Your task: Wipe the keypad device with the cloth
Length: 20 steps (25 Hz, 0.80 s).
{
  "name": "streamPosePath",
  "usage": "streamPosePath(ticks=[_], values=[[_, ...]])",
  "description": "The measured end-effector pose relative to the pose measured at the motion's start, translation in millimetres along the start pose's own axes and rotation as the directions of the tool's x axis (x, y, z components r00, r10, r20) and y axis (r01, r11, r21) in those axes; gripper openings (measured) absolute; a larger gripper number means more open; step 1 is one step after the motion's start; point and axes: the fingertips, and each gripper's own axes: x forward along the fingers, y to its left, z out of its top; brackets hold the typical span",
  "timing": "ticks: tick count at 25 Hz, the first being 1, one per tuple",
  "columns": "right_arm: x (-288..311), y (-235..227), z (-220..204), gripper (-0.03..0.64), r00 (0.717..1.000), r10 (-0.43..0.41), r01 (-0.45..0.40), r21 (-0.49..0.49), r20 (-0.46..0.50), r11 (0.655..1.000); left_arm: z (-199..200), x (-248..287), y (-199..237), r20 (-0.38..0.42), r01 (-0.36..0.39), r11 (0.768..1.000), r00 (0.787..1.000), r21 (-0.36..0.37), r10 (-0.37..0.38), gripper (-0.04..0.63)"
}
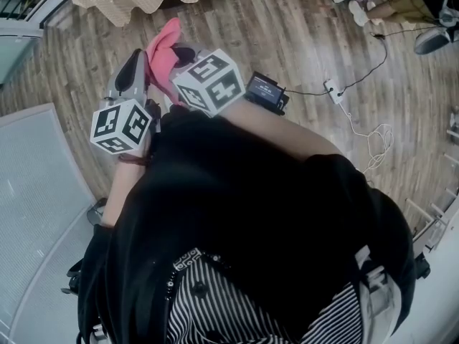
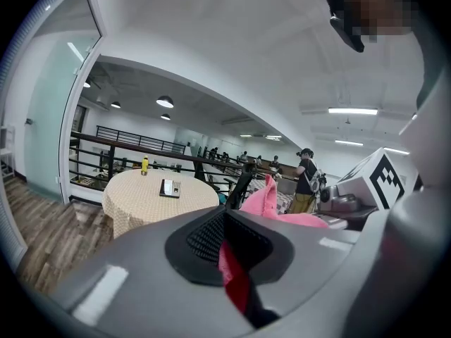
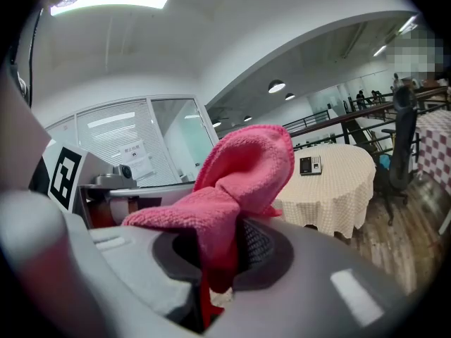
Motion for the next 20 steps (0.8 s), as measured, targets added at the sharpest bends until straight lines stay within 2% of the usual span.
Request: streamPosePath(ticks=[9, 14, 20], values=[[-9, -18, 1, 0.064, 1.0, -0.014, 0.014, 0.026, 0.008, 1.0, 0, 15, -14, -0.001, 0.025, 1.0, 1.0, 0.015, -0.025, -0.008], [-8, -22, 0, 0.064, 1.0, 0.008, -0.009, 0.061, 0.007, 0.998, 1, 18, -17, 0.003, 0.029, 1.0, 1.0, 0.001, -0.029, -0.008], [2, -30, -1, 0.064, 1.0, -0.007, 0.008, 0.071, -0.002, 0.997, -3, 29, -7, -0.033, 0.037, 0.999, 0.999, -0.001, -0.037, -0.008]])
